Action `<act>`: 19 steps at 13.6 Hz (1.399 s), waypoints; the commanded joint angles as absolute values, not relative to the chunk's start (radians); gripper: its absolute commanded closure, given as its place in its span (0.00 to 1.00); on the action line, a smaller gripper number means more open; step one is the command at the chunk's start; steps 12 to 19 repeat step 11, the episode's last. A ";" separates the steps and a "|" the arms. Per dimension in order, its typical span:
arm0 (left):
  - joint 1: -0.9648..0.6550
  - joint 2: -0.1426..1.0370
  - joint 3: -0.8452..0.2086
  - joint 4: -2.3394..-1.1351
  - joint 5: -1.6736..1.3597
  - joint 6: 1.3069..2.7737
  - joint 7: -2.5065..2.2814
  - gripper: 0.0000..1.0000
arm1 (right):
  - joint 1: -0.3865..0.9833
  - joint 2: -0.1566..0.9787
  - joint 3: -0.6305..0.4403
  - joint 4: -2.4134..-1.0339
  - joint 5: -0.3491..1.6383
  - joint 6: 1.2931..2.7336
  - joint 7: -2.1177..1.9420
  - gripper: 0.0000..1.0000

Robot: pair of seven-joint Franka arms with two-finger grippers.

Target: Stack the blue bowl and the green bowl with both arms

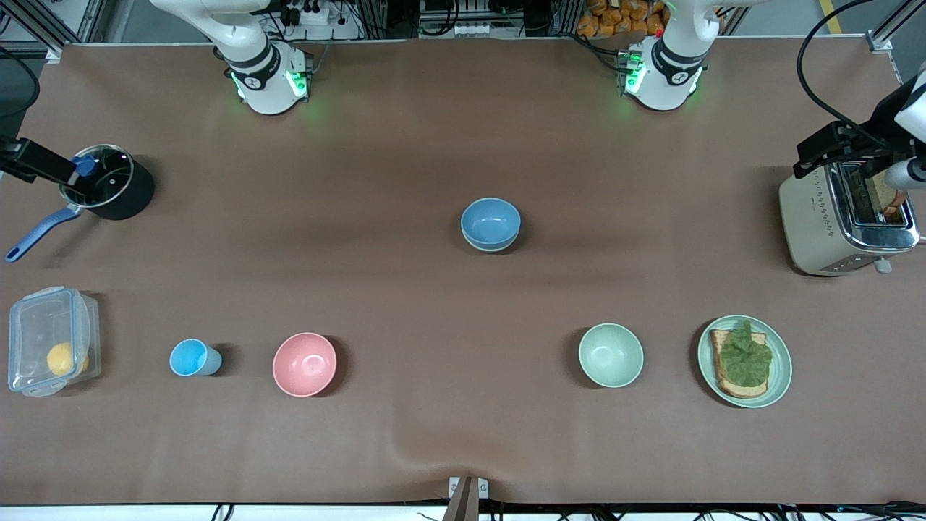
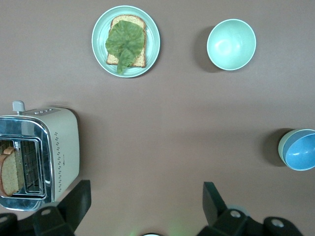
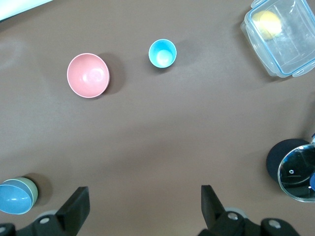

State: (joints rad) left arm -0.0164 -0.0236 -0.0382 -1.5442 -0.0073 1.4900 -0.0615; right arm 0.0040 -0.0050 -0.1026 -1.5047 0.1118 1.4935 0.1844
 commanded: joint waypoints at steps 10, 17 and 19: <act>-0.014 -0.021 -0.052 -1.532 -0.026 1.489 -0.044 0.00 | 0.008 -0.005 -0.107 -1.502 0.092 1.477 0.178 0.00; -0.014 -0.021 -0.052 -1.532 -0.026 1.489 -0.044 0.00 | 0.008 -0.005 -0.107 -1.502 0.092 1.477 0.178 0.00; -0.014 -0.021 -0.052 -1.532 -0.026 1.489 -0.044 0.00 | 0.008 -0.005 -0.107 -1.502 0.092 1.477 0.178 0.00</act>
